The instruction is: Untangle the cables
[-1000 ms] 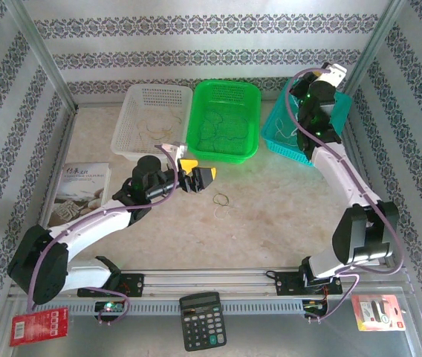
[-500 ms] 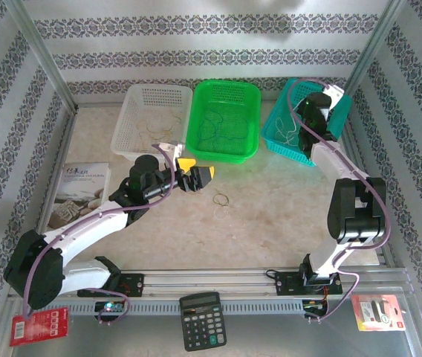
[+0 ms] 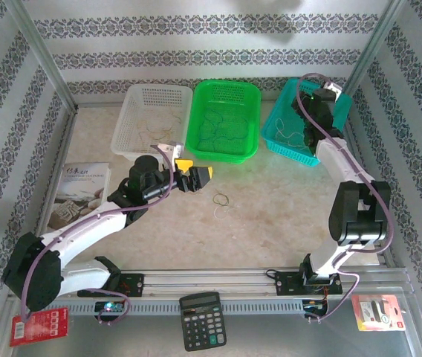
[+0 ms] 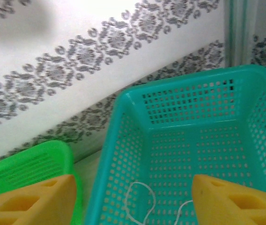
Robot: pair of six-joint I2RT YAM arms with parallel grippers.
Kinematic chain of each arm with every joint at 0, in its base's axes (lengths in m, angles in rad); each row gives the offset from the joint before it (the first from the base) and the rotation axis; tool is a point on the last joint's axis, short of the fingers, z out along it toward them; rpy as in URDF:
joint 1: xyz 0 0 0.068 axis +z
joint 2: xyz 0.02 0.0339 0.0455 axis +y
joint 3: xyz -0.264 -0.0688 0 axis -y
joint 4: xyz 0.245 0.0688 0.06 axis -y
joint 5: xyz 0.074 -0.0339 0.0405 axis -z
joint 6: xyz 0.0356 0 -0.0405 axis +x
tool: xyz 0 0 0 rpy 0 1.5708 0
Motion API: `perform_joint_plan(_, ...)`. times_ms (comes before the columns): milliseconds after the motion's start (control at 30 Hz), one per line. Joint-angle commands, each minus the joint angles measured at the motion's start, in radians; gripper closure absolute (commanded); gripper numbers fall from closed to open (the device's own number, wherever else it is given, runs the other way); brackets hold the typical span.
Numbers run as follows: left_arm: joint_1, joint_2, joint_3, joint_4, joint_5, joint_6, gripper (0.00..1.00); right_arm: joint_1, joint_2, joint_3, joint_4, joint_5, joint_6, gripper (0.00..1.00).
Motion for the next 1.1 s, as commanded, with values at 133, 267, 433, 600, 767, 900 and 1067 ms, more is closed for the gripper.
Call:
perform_joint_plan(133, -0.010, -0.035, -0.010, -0.081, -0.065, 0.000, 0.00, 0.086, -0.161, -0.084, -0.026, -0.190, 0.068, 0.39)
perform_joint_plan(267, -0.009, -0.035, -0.015, -0.148, -0.098, -0.001, 0.00, 0.176, -0.257, -0.192, -0.032, -0.243, 0.091, 0.41)
perform_joint_plan(433, -0.007, -0.018, -0.014, -0.206, -0.121, -0.006, 0.00, 0.326, -0.377, -0.363, -0.042, -0.259, 0.103, 0.42)
perform_joint_plan(600, -0.008, 0.019, 0.013, -0.284, -0.154, -0.011, 0.00, 0.477, -0.466, -0.552, -0.052, -0.217, 0.127, 0.43)
perform_joint_plan(767, -0.008, 0.110, 0.089, -0.404, -0.171, 0.001, 0.01, 0.574, -0.499, -0.707, -0.055, -0.178, 0.163, 0.43)
perform_joint_plan(900, -0.012, 0.194, 0.137, -0.465, -0.186, -0.001, 0.10, 0.620, -0.502, -0.767, -0.062, -0.164, 0.158, 0.44)
perform_joint_plan(1067, -0.014, 0.272, 0.184, -0.518, -0.217, -0.012, 0.15, 0.628, -0.433, -0.774, -0.058, -0.201, 0.118, 0.44)
